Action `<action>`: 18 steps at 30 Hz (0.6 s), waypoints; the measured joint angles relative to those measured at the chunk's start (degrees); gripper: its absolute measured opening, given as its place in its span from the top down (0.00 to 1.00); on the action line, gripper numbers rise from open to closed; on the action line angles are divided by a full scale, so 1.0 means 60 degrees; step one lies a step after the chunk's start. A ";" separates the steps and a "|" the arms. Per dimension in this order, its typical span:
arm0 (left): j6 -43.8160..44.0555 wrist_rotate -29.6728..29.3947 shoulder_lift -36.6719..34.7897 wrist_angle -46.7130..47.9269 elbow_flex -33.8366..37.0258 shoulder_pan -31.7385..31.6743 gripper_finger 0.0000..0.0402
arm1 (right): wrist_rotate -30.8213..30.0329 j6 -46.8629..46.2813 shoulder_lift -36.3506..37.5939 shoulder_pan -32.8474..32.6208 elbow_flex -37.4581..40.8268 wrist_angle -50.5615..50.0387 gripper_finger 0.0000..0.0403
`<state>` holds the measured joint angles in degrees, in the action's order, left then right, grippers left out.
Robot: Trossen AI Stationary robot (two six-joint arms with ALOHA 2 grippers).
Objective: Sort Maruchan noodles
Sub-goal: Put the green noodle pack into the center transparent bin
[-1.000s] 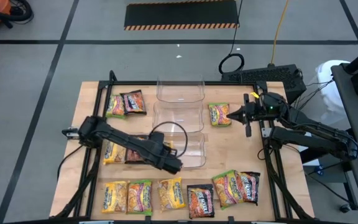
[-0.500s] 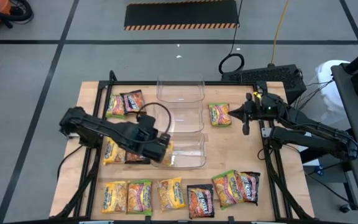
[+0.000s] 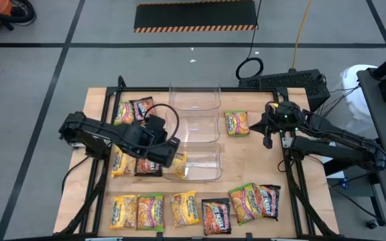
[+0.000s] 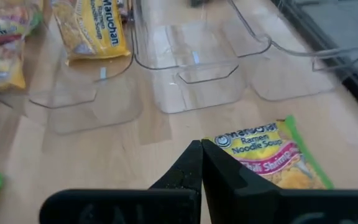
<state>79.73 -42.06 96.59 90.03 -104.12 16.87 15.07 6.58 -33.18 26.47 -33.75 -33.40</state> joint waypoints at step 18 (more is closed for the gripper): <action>-0.0981 -0.0098 0.0009 -0.0001 0.0000 -0.0394 0.93 | 0.0520 -0.1537 -0.1235 -0.1182 -0.3273 -0.4837 1.00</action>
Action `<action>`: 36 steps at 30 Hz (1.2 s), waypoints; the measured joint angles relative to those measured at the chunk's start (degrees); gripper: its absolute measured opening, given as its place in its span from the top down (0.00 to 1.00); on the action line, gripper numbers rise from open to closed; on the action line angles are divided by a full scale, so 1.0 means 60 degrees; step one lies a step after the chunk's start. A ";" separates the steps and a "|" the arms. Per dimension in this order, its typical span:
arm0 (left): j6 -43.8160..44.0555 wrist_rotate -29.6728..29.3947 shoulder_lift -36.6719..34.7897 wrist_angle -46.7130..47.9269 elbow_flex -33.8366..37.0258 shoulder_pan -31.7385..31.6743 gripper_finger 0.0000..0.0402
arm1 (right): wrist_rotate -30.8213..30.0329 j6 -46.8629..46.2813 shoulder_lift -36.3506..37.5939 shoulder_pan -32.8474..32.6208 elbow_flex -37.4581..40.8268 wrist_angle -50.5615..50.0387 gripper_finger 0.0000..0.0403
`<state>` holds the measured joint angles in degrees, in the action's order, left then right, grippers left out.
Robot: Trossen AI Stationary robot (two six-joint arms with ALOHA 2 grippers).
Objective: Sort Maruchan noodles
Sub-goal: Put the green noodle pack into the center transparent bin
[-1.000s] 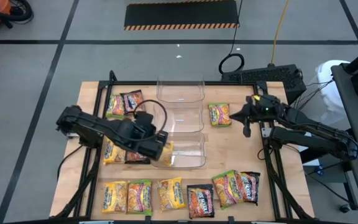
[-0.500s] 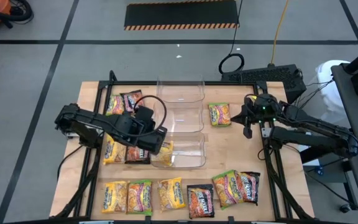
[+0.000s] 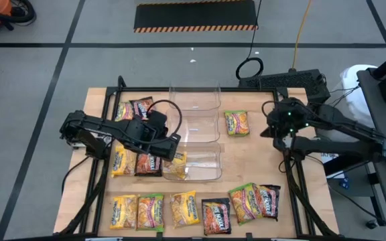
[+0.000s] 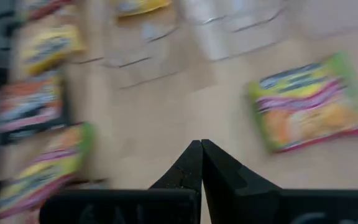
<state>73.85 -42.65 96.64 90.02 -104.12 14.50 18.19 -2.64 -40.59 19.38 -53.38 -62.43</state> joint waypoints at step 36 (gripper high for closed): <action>-0.0854 0.0015 0.0000 -0.0001 0.0000 0.0567 0.93 | 0.3323 -0.3855 -0.4277 -0.2928 -0.0055 0.0676 0.76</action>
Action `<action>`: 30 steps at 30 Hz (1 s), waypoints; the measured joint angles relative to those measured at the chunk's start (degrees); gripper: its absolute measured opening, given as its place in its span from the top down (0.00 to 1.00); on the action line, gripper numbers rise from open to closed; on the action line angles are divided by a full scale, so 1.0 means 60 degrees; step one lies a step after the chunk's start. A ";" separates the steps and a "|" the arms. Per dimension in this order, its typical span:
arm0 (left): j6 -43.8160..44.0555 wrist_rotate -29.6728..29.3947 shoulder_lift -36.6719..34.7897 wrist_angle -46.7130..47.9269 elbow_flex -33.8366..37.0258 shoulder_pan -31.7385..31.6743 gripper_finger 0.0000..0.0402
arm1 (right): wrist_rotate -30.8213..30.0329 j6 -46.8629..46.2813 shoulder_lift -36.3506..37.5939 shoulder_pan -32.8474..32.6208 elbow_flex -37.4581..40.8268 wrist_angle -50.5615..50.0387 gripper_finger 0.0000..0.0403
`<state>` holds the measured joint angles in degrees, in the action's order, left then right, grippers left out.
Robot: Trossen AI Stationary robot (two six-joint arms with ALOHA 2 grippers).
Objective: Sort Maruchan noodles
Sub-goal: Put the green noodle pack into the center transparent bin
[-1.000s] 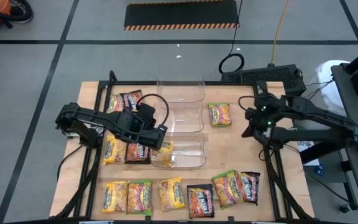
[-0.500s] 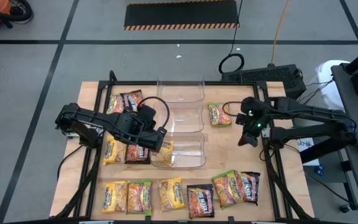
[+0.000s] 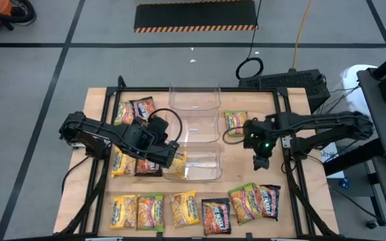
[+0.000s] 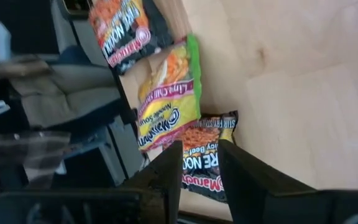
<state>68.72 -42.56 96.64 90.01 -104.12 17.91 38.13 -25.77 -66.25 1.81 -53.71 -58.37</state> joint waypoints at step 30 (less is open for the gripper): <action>0.0088 0.0178 0.0000 0.0001 0.0000 0.0231 0.93 | 0.0171 0.0737 -0.2609 -0.1708 0.0010 0.1398 0.76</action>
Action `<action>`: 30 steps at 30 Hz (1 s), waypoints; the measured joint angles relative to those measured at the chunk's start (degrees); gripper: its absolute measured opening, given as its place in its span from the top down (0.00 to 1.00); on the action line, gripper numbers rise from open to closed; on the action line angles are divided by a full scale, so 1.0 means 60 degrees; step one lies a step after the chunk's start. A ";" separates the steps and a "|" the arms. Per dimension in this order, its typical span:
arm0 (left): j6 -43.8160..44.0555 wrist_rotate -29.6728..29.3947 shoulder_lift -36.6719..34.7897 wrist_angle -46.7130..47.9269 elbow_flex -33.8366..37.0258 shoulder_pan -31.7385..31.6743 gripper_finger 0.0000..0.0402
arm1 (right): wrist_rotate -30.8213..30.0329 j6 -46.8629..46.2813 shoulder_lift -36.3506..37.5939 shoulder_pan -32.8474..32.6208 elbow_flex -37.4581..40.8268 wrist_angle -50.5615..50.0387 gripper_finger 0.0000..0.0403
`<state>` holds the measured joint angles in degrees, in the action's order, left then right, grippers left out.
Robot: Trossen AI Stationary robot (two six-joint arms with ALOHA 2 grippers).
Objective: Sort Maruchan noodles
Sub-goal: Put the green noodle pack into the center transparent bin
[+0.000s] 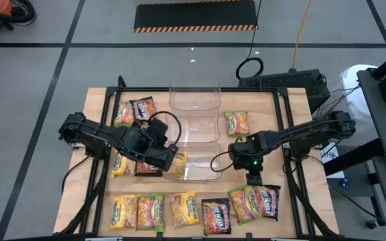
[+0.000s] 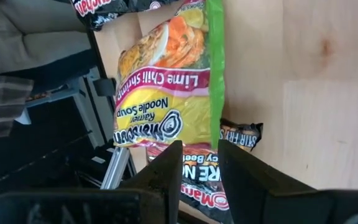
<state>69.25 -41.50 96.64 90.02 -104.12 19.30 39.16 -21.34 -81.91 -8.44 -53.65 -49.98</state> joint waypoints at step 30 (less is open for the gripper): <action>0.0248 0.0004 0.0000 0.0000 0.0000 0.0210 0.93 | 0.0466 -0.0073 -0.0073 -0.0466 0.0827 0.1385 0.76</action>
<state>70.74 -41.47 96.64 90.02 -104.12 20.56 41.95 -21.78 -82.35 -11.23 -48.69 -41.67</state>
